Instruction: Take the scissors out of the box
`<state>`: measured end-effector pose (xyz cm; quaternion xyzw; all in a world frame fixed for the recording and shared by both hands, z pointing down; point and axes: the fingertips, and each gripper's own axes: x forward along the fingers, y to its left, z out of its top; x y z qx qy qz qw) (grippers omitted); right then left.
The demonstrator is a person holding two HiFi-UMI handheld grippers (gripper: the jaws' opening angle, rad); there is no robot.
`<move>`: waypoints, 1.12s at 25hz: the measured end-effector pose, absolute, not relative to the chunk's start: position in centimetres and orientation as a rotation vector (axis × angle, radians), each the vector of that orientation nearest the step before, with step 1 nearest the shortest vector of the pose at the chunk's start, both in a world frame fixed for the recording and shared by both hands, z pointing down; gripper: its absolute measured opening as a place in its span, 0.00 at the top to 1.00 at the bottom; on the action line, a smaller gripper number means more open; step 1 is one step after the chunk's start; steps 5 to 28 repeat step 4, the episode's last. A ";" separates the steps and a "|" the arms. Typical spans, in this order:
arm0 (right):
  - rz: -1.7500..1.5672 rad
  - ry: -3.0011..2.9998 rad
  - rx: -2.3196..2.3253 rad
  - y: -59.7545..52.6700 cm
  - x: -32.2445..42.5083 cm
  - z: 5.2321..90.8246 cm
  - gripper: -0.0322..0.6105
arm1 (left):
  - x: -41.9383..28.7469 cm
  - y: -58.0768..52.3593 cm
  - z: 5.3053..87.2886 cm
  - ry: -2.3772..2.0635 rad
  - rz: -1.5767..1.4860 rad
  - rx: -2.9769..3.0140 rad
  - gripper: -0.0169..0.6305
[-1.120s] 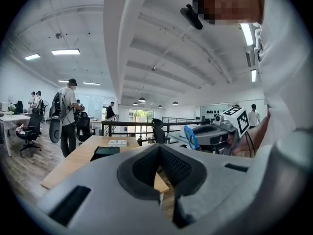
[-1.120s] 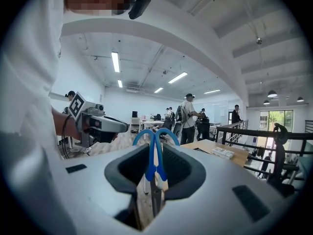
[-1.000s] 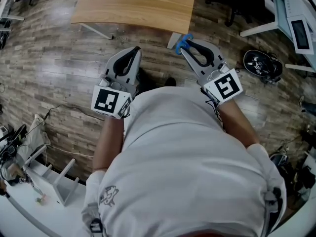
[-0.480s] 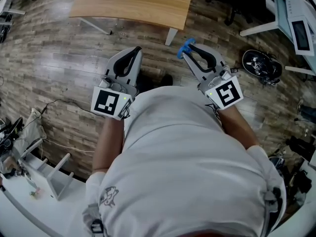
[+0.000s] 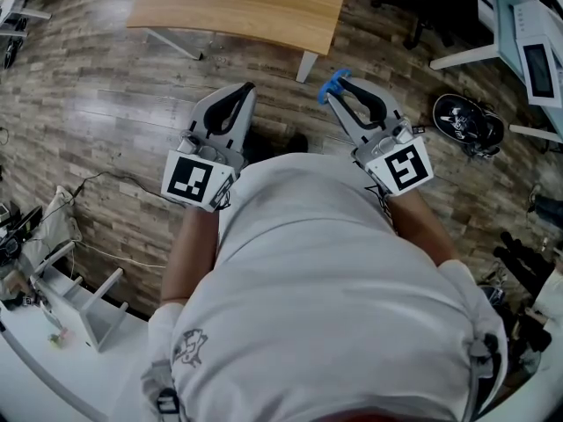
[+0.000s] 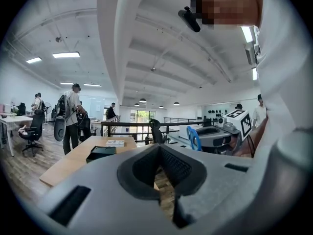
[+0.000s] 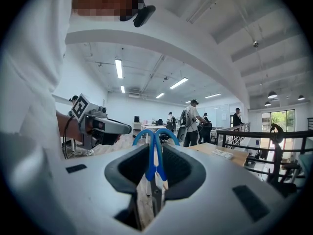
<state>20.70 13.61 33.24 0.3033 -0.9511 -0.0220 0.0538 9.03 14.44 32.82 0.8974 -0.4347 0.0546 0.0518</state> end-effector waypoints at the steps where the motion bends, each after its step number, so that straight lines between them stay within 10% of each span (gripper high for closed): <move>1: -0.066 -2.892 0.922 13.6 20.7 33.2 0.80 | 9.0 14.5 32.8 -1.325 0.166 2.729 0.97; 28: -0.062 -2.897 0.926 13.7 20.7 33.1 0.80 | 9.0 14.5 32.8 -1.327 0.162 2.726 0.97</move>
